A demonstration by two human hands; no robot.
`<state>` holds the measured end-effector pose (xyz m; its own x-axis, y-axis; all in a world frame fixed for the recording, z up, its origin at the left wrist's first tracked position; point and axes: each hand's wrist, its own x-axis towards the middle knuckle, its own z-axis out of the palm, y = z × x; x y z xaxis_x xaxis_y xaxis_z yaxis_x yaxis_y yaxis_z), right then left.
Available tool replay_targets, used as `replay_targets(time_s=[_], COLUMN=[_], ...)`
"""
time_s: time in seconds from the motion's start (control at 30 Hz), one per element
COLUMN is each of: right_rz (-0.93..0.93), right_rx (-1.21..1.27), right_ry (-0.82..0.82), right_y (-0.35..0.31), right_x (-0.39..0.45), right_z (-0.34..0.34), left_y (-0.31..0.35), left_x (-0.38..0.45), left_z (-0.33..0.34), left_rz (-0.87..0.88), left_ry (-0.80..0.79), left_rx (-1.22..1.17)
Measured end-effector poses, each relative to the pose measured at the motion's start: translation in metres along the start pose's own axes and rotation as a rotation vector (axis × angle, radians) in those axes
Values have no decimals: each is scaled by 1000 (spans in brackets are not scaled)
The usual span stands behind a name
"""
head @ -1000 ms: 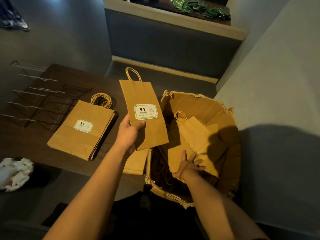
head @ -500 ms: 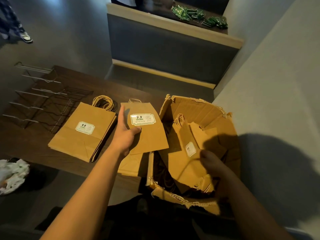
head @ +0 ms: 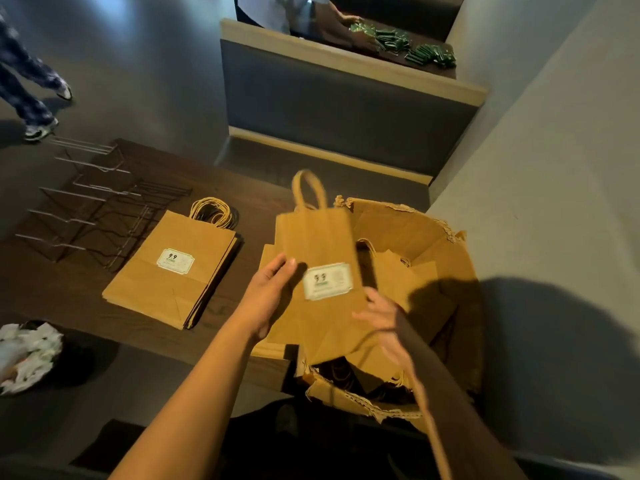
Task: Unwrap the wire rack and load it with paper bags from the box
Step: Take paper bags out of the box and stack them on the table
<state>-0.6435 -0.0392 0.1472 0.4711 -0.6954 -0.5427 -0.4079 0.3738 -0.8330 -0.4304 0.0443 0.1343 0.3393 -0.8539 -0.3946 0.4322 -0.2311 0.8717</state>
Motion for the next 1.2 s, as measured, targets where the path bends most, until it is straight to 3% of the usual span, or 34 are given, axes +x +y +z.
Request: replay_targets(time_s=[0.1, 0.3, 0.4, 0.6, 0.8, 0.93, 1.2], right_rz=[37, 94, 142, 405, 444, 394, 305], right_rx=[-223, -363, -266, -805, -1186, -1202, -851], right_ry=[-22, -138, 6, 247, 300, 361, 326], right_y=[10, 21, 39, 106, 124, 125, 111], right_x=[10, 35, 62, 102, 117, 121, 122], right_z=[27, 16, -8, -43, -21, -19, -61], left_y=[-6, -12, -15, -18, -23, -24, -15], left_x=[-1, 6, 9, 10, 14, 15, 22], left_z=[-4, -23, -25, -30, -33, -33, -33], left_rz=[12, 51, -21, -104, -154, -179, -181], left_ry=[-53, 46, 127, 176, 162, 122, 89], left_rx=[106, 291, 278, 266, 186, 160, 183])
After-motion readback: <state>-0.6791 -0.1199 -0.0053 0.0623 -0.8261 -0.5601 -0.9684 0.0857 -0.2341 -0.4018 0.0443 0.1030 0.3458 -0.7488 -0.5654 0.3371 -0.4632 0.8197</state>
